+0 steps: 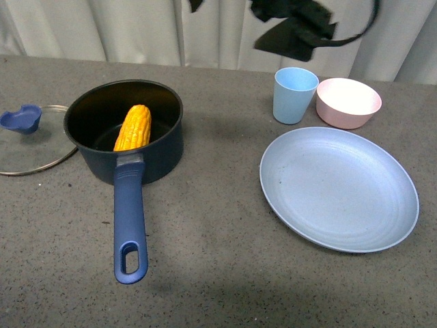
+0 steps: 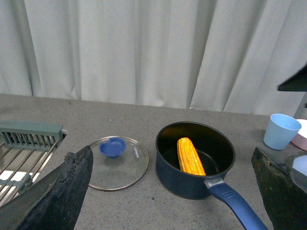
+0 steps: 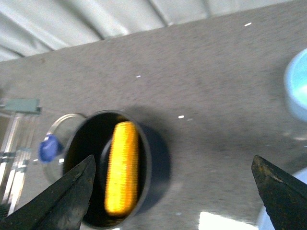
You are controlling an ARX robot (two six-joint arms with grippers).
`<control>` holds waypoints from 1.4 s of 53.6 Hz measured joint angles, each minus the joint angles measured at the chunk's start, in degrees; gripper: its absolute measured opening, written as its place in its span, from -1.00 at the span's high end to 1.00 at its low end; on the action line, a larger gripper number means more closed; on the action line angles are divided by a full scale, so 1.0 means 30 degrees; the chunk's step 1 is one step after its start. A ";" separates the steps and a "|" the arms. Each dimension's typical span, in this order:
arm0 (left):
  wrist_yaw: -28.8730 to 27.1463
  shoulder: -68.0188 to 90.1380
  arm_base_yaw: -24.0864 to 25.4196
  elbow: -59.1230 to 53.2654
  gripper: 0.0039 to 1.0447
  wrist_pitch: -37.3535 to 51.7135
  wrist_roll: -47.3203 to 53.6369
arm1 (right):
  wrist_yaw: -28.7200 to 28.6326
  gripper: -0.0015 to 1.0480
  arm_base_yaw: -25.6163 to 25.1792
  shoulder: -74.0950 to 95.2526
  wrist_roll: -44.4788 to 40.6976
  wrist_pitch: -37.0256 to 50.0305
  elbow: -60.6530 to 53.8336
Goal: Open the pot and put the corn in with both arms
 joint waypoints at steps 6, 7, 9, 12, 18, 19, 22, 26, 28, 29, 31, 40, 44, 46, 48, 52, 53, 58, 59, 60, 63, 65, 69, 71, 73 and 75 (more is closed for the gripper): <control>0.0000 0.0000 0.0000 0.0000 -0.88 0.0000 0.0000 | 0.2200 -0.82 -0.0809 -0.2076 -0.2025 0.1792 -0.3628; 0.0000 0.0000 0.0000 0.0000 -0.88 0.0000 0.0000 | 0.2659 -0.82 -0.0962 -0.2484 -0.2426 0.2106 -0.4379; 0.0000 0.0000 0.0000 0.0000 -0.88 0.0000 0.0000 | 0.3213 -0.82 -0.1195 -0.3140 -0.3009 0.2361 -0.5442; 0.0000 0.0000 0.0000 0.0000 -0.88 0.0000 0.0000 | 0.4102 -0.82 -0.1552 -0.4299 -0.4014 0.2980 -0.7213; 0.0000 0.0000 0.0000 0.0000 -0.88 0.0000 0.0000 | 0.5668 -0.82 -0.2208 -0.6827 -0.5836 0.4714 -1.0542; 0.0000 0.0000 0.0000 0.0000 -0.88 0.0000 0.0000 | 0.6069 -0.82 -0.2382 -0.7621 -0.6353 0.5348 -1.1489; 0.0000 0.0000 0.0000 0.0000 -0.88 0.0000 0.0000 | 0.6615 -0.82 -0.2747 -0.9209 -0.7206 0.6324 -1.3304; 0.0000 0.0000 0.0000 0.0000 -0.88 0.0000 -0.0007 | 0.6834 -0.82 -0.3104 -1.0754 -0.7861 0.6870 -1.4943; 0.0000 0.0000 0.0000 0.0000 -0.88 0.0000 0.0000 | 0.7264 -0.82 -0.3286 -1.1941 -0.8430 0.7548 -1.6305; 0.0000 0.0000 0.0000 0.0000 -0.88 0.0000 0.0000 | 0.7329 -0.82 -0.3351 -1.2444 -0.8619 0.7694 -1.6859; 0.0000 0.0000 0.0000 0.0000 -0.88 0.0000 0.0000 | 0.7169 -0.78 -0.3497 -1.2509 -0.8947 0.8816 -1.7493; 0.0000 -0.0015 0.0000 0.0000 -0.88 -0.0007 0.0000 | 0.5581 -0.28 -0.4291 -1.1431 -0.9894 1.9679 -2.1172; 0.0000 0.0007 0.0000 0.0000 -0.88 -0.0022 0.0000 | 0.5217 -0.04 -0.4736 -1.2560 -1.0032 2.0640 -2.1711; 0.0000 -0.0015 0.0000 0.0000 -0.88 -0.0022 0.0000 | 0.5085 0.06 -0.4911 -1.3143 -1.0076 2.0597 -2.1944; 0.0000 -0.0015 0.0000 0.0000 -0.88 -0.0022 0.0000 | 0.4932 0.16 -0.5078 -1.3704 -1.0098 2.0422 -2.2214; 0.0000 -0.0015 0.0000 0.0000 -0.88 -0.0022 0.0000 | 0.4524 0.43 -0.5450 -1.4936 -1.0134 1.9708 -2.2855; 0.0000 -0.0015 0.0000 0.0000 -0.88 -0.0022 0.0000 | 0.4422 0.50 -0.5544 -1.5205 -1.0142 1.9496 -2.3001; 0.0000 -0.0015 0.0000 0.0000 -0.88 -0.0022 0.0000 | 0.4109 0.77 -0.5880 -1.6393 -1.0149 1.8659 -2.3504; 0.0000 -0.0015 0.0000 0.0000 -0.88 -0.0022 0.0000 | 0.4036 0.84 -0.5967 -1.6728 -1.0149 1.8447 -2.3613; 0.0000 -0.0015 0.0000 0.0000 -0.88 -0.0022 0.0000 | 0.4007 0.87 -0.6003 -1.6888 -1.0149 1.8338 -2.3656; 0.0000 -0.0015 0.0000 0.0000 -0.88 -0.0022 0.0000 | 0.3832 0.98 -0.6186 -1.7755 -1.0222 1.7784 -2.3875; 0.0000 -0.0015 0.0000 0.0000 -0.88 -0.0022 0.0000 | 0.3694 0.98 -0.6324 -1.8425 -1.0193 1.7333 -2.4028; 0.0000 -0.0015 0.0000 0.0000 -0.88 -0.0022 0.0000 | 0.3337 0.98 -0.6594 -1.9518 -1.0193 1.6473 -2.4276; 0.0000 -0.0015 0.0000 0.0000 -0.88 -0.0022 0.0000 | 0.2178 0.98 -0.7358 -2.0312 -1.0200 1.5795 -2.4458; 0.0000 -0.0015 0.0000 0.0000 -0.88 -0.0022 0.0000 | 0.1982 0.98 -0.7767 -2.0983 -1.0200 1.5271 -2.4589; 0.0000 -0.0015 0.0000 0.0000 -0.88 -0.0022 0.0000 | 0.2011 0.98 -0.8065 -2.1777 -1.0193 1.4644 -2.4720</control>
